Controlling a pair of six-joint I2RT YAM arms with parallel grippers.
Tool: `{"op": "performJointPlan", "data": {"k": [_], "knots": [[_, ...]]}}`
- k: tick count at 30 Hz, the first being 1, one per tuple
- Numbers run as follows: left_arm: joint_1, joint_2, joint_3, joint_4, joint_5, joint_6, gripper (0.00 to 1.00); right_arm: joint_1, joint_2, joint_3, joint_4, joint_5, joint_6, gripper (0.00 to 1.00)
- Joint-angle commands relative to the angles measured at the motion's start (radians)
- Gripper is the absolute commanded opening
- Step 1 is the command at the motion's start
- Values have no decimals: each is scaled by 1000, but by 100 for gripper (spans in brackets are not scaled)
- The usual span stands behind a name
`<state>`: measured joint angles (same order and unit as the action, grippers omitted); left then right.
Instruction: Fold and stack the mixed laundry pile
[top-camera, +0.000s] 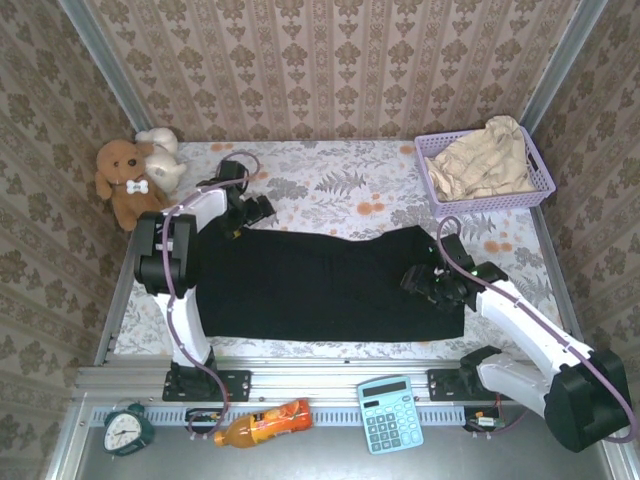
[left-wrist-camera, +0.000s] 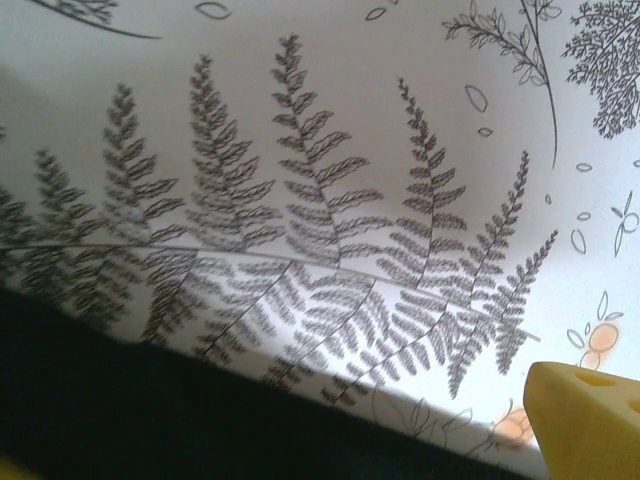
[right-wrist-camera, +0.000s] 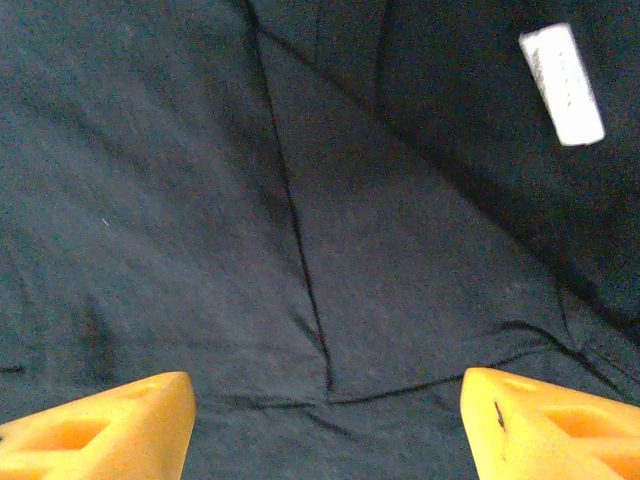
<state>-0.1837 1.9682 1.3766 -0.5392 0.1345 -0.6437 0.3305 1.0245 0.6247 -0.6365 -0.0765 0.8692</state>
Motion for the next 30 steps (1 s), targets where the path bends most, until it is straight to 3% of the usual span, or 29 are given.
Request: {"op": "performJointPlan", "data": {"k": [1, 8, 11, 20, 30], "knots": [[20, -106, 23, -67, 5, 70, 100, -7, 20, 7, 86, 46, 55, 72], [94, -189, -4, -124, -35, 84, 100, 11, 215, 41, 183, -80, 15, 71], [110, -206, -28, -139, -52, 56, 100, 21, 276, 60, 172, -124, 3, 66], [93, -299, -211, -49, -68, -73, 100, 70, 243, 44, 20, -108, -3, 47], [75, -326, -247, -67, -81, -69, 100, 122, 266, 9, 64, -133, 50, 32]]}}
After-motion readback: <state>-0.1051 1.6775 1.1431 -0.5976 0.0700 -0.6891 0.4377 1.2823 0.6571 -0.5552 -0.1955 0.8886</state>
